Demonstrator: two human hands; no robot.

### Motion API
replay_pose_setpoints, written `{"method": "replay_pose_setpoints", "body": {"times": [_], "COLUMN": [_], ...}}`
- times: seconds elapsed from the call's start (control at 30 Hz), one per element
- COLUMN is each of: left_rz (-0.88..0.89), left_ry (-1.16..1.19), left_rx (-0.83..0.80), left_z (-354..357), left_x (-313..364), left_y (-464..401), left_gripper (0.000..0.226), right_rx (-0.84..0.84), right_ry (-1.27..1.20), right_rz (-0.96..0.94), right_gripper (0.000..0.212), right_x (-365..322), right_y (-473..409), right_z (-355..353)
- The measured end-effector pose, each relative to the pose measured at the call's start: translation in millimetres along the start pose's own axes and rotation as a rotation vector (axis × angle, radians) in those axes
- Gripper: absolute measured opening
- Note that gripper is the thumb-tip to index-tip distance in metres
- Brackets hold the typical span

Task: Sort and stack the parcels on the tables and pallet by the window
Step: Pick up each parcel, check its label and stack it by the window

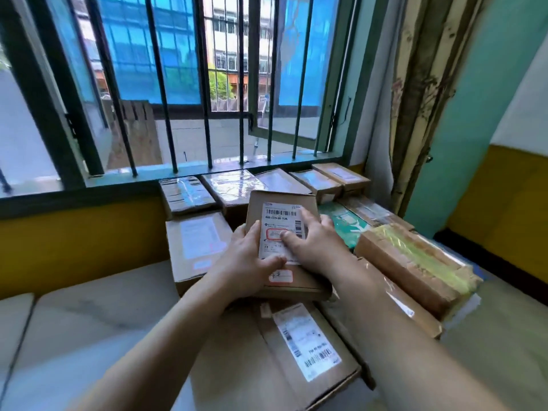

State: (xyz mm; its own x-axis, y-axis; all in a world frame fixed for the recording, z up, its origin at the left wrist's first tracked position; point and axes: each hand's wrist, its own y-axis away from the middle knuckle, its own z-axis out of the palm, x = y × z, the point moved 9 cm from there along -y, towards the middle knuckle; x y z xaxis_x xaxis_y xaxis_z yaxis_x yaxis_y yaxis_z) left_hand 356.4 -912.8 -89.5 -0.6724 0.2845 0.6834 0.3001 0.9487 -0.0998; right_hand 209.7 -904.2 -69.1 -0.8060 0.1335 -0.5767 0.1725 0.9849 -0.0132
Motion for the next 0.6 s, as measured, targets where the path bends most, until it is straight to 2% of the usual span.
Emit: {"method": "replay_pose_setpoints", "body": {"times": [0.2, 0.33, 0.5, 0.6], "left_rz": [-0.110, -0.203, -0.282, -0.315], "left_ry": [-0.239, -0.384, -0.557, -0.600], "left_rx": [-0.038, -0.114, -0.198, -0.191], "left_z": [-3.4, 8.7, 28.2, 34.3], "left_x": [-27.8, -38.1, -53.8, -61.9], "left_y": [-34.9, -47.2, -53.6, -52.2], "left_gripper": [0.086, 0.085, 0.084, 0.087], "right_rx": [-0.113, -0.205, -0.335, -0.377], "right_ry": [-0.001, 0.036, 0.065, 0.064], "right_rz": [-0.053, -0.081, -0.077, -0.113], "right_gripper": [0.075, 0.067, 0.078, 0.080], "right_x": [-2.2, 6.2, 22.8, 26.3], "right_y": [-58.4, -89.4, -117.4, -127.4], "right_z": [30.2, 42.8, 71.9, 91.3]}}
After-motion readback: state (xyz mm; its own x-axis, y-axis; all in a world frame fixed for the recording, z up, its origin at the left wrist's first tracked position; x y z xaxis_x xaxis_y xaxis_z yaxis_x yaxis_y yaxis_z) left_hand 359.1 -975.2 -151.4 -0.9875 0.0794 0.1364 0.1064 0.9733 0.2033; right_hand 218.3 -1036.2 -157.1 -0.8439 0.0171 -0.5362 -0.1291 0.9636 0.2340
